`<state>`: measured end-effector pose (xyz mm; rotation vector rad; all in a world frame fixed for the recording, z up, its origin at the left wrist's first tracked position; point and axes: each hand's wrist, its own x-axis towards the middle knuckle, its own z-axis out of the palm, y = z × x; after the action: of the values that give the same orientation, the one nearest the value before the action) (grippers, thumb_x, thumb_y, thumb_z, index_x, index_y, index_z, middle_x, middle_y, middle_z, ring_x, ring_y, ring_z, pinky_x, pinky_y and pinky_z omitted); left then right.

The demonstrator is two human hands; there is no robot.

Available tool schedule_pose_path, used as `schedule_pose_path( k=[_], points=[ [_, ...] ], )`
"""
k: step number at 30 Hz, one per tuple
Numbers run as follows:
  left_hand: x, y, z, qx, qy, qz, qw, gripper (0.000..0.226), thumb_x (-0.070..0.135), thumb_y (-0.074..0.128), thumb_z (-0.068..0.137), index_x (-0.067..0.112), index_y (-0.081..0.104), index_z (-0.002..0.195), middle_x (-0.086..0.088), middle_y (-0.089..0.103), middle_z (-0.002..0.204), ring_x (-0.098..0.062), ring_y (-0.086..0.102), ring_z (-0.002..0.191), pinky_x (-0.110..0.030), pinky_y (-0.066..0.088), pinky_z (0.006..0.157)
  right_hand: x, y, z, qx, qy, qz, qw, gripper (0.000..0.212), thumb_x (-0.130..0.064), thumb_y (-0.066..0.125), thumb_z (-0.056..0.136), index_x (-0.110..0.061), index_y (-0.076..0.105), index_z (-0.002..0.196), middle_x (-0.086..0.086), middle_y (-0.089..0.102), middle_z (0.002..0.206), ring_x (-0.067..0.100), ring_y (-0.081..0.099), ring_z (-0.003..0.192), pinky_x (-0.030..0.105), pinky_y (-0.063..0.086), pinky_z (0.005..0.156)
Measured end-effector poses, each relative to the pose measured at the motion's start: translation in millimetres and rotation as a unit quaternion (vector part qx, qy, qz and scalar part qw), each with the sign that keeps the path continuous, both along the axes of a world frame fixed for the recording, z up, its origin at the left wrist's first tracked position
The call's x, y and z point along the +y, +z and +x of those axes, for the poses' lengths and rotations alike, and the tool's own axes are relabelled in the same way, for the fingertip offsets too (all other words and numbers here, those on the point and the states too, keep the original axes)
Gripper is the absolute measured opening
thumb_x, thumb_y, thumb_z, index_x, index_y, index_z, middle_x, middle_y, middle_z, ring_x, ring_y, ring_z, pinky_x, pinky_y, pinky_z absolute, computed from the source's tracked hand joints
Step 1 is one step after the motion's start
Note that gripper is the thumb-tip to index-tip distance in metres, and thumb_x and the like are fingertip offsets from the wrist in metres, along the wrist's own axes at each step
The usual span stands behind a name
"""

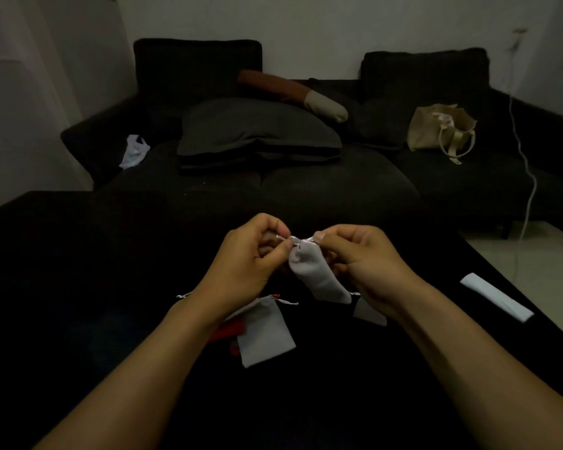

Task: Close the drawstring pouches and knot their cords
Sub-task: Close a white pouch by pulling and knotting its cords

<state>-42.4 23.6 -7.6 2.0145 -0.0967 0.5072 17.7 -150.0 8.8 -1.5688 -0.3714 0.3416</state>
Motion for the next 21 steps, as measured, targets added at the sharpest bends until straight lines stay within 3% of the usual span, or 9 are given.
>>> schedule_pose_path(
  k=[2, 5, 13, 18, 21],
  points=[
    [1, -1, -1, -0.005, -0.014, -0.009, 1.000, 0.016, 0.011, 0.066, 0.091, 0.017, 0.067, 0.106, 0.000, 0.073, 0.083, -0.009, 0.072, 0.076, -0.024, 0.056, 0.071, -1, 1, -2, -0.003, 0.008, -0.008, 1.000, 0.022, -0.018, 0.061, 0.095, 0.000, 0.074, 0.089, 0.012, 0.064, 0.071, 0.014, 0.056, 0.058, 0.020, 0.045, 0.051],
    [-1, 0, -3, -0.015, -0.025, 0.014, 0.999, 0.015, 0.011, 0.068, 0.090, 0.018, 0.074, 0.101, 0.003, 0.075, 0.091, -0.011, 0.073, 0.085, -0.031, 0.060, 0.077, -2, 3, -4, 0.022, 0.003, 0.016, 1.000, 0.024, -0.017, 0.059, 0.095, 0.003, 0.073, 0.094, 0.016, 0.068, 0.077, 0.018, 0.061, 0.065, 0.022, 0.049, 0.057],
    [-13, -4, -3, -0.043, -0.002, 0.046, 0.998, 0.011, 0.014, 0.068, 0.091, 0.017, 0.077, 0.097, 0.004, 0.075, 0.083, -0.010, 0.073, 0.074, -0.031, 0.061, 0.067, -4, 6, -2, 0.003, 0.032, -0.035, 0.999, 0.014, -0.008, 0.063, 0.090, 0.002, 0.072, 0.095, 0.012, 0.073, 0.085, 0.014, 0.069, 0.073, 0.020, 0.055, 0.063],
    [-16, -6, -1, -0.013, 0.026, -0.070, 0.997, 0.009, 0.009, 0.067, 0.091, 0.011, 0.075, 0.095, -0.001, 0.075, 0.080, -0.013, 0.073, 0.072, -0.023, 0.058, 0.062, -9, 6, 0, -0.018, 0.014, -0.052, 0.998, 0.010, -0.015, 0.068, 0.088, -0.010, 0.076, 0.090, 0.005, 0.076, 0.087, 0.015, 0.073, 0.082, 0.024, 0.058, 0.067],
    [-22, -8, 0, -0.001, 0.035, -0.111, 0.993, 0.008, 0.008, 0.067, 0.091, 0.010, 0.074, 0.093, -0.004, 0.075, 0.079, -0.015, 0.074, 0.072, -0.022, 0.056, 0.062, -9, 5, 0, -0.023, -0.018, -0.054, 0.998, 0.007, -0.012, 0.070, 0.086, -0.008, 0.076, 0.088, 0.006, 0.077, 0.086, 0.018, 0.074, 0.083, 0.032, 0.061, 0.074]
  ],
)
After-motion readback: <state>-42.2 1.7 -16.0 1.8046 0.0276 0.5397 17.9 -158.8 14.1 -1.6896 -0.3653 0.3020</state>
